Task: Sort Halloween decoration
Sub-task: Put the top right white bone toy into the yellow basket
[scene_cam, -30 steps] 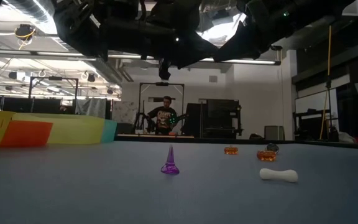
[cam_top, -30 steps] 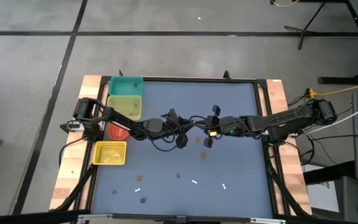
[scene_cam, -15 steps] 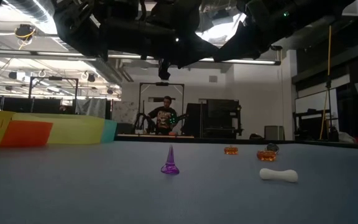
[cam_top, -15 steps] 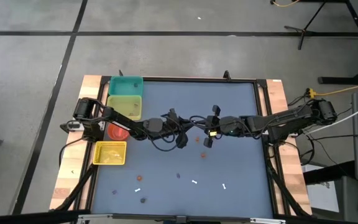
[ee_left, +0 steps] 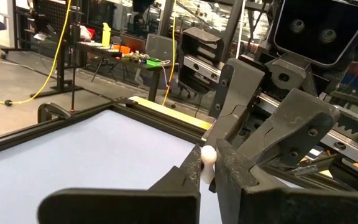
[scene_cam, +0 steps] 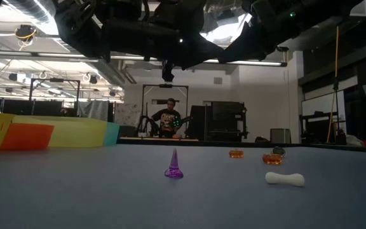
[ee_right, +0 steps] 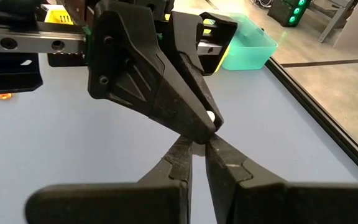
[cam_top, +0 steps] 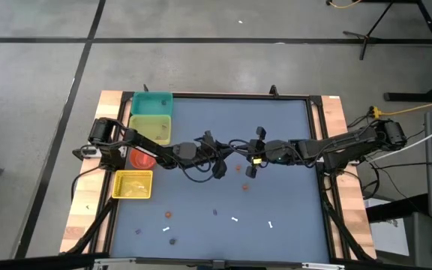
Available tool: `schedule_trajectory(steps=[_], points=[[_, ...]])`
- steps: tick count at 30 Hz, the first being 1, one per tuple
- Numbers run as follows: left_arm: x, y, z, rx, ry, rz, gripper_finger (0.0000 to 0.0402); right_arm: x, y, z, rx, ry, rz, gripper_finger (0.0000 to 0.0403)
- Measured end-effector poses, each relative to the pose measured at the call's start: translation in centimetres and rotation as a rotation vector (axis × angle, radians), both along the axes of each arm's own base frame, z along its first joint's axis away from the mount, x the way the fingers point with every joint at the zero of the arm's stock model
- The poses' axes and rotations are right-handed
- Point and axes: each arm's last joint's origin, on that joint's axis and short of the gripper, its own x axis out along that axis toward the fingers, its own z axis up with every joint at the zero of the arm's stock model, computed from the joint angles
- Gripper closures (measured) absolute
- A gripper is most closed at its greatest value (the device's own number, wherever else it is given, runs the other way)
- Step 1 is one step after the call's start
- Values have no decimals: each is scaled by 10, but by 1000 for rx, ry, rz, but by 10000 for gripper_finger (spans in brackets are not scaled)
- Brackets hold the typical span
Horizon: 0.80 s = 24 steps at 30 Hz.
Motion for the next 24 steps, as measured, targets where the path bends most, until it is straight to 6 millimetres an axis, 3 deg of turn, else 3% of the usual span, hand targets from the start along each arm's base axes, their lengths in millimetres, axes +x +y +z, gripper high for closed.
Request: schedule_trajectory(steps=[8,18,24], points=[[0,0,0,0,4,-2,393,0,0,0,5,-1,-2,364],[0,0,-1,1,11,-4,394,0,0,0,6,-1,-3,264],[0,0,-2,43,34,0,394,-2,0,-4,1,45,-2,232]])
